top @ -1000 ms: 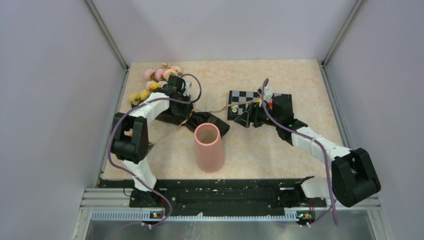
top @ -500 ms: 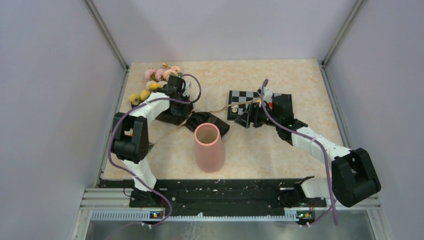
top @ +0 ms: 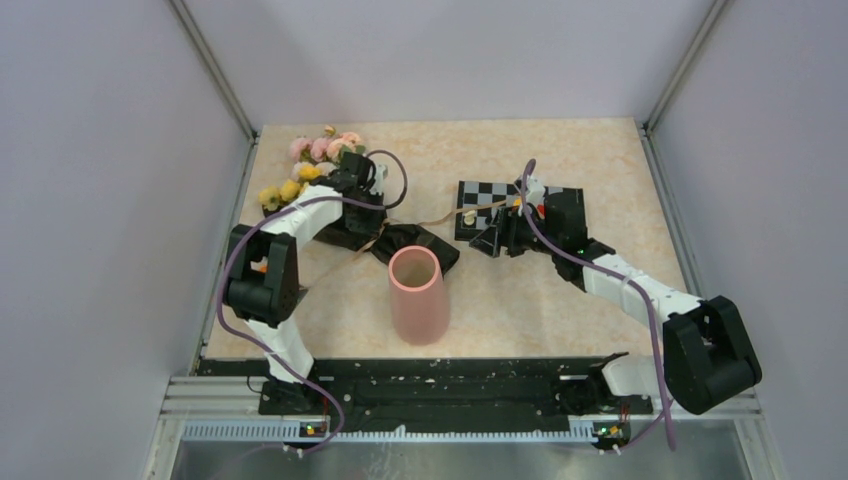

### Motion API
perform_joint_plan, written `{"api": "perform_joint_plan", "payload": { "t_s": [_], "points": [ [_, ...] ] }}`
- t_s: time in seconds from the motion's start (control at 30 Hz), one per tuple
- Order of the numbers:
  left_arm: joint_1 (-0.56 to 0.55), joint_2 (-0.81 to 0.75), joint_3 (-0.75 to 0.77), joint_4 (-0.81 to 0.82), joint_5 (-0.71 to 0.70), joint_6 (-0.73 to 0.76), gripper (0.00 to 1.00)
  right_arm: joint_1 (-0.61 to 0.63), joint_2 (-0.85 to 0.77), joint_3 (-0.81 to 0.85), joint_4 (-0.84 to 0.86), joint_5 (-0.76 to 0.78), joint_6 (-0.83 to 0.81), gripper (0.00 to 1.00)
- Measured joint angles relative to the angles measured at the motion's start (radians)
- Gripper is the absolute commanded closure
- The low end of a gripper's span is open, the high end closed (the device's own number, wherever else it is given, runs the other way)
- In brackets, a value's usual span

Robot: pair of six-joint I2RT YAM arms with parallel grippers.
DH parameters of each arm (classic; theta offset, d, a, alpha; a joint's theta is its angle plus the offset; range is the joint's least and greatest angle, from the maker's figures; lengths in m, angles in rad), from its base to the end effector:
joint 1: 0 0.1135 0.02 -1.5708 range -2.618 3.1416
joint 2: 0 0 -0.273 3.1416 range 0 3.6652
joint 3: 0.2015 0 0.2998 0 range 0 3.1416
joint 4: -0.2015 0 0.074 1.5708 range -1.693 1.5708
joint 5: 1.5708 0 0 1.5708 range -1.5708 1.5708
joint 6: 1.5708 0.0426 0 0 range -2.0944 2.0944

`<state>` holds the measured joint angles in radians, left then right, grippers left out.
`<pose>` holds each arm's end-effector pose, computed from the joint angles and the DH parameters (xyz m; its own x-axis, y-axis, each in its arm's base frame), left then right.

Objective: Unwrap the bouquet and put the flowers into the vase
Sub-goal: Untie the ribbon from the wrapping paper.

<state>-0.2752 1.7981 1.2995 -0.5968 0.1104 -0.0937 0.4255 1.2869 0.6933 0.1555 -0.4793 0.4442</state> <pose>0.4043 -0.1190 0.1883 -0.8817 0.1523 -0.4465 0.2372 0.9613 -0.1404 0.2850 0.1507 0.2136 -0.6697 0.1151 -0.7336 -0.5081 0.6494 0.5658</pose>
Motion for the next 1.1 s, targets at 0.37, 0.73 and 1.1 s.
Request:
{"api": "perform_joint_plan", "payload": {
  "t_s": [0.37,0.73,1.1],
  "points": [
    [-0.018,0.042,0.001,0.003,-0.026,0.014,0.80,0.000,-0.002,0.000,-0.006,0.006,-0.007,0.32],
    [-0.028,0.061,0.002,0.016,-0.020,0.009,1.00,0.000,-0.002,-0.008,-0.005,0.006,-0.007,0.32],
    [-0.042,-0.004,-0.056,0.065,-0.056,-0.016,1.00,0.000,-0.004,-0.013,-0.007,0.007,-0.011,0.32]
  ]
}}
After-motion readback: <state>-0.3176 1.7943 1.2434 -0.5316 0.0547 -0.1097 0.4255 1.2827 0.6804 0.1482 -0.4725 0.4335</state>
